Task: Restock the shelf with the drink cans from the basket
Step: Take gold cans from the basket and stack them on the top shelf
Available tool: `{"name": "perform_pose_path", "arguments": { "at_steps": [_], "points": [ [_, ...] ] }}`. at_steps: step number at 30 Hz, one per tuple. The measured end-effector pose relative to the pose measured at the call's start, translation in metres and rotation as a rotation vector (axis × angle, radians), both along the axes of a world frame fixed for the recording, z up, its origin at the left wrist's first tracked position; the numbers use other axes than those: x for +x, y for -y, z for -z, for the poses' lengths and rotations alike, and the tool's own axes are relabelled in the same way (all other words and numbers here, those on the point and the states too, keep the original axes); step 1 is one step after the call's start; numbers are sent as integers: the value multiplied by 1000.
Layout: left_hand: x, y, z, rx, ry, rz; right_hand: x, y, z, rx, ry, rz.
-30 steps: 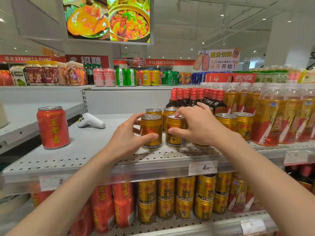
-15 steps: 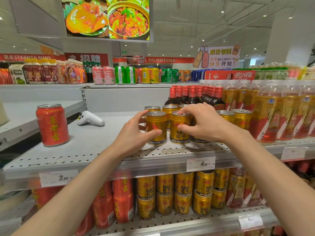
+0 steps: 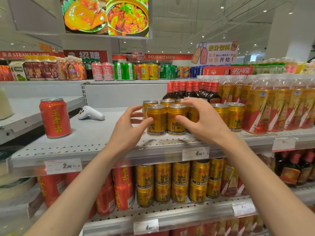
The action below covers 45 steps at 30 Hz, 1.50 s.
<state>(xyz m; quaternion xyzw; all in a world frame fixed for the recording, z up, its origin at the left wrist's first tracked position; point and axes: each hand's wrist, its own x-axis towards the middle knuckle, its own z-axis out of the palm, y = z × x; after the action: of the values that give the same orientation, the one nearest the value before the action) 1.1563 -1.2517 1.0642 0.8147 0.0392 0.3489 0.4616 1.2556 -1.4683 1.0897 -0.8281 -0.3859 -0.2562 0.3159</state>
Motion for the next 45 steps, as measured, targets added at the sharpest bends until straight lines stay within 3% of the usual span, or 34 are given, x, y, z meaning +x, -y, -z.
{"name": "perform_pose_path", "arguments": {
  "at_steps": [6, 12, 27, 31, 45],
  "points": [
    [-49, 16, 24, -167, 186, 22, -38, 19, 36, 358, -185, -47],
    [-81, 26, 85, -252, 148, 112, -74, 37, 103, 531, -458, -6],
    [-95, 56, 267, -544, -293, 61, -114, 134, 310, 632, -904, 368],
    [-84, 92, 299, -566, -354, -12, -94, 176, 344, 642, -995, 370],
    [-54, 270, 414, -708, -510, -285, -23, 329, 453, 364, -1267, 326]
  ]
}}
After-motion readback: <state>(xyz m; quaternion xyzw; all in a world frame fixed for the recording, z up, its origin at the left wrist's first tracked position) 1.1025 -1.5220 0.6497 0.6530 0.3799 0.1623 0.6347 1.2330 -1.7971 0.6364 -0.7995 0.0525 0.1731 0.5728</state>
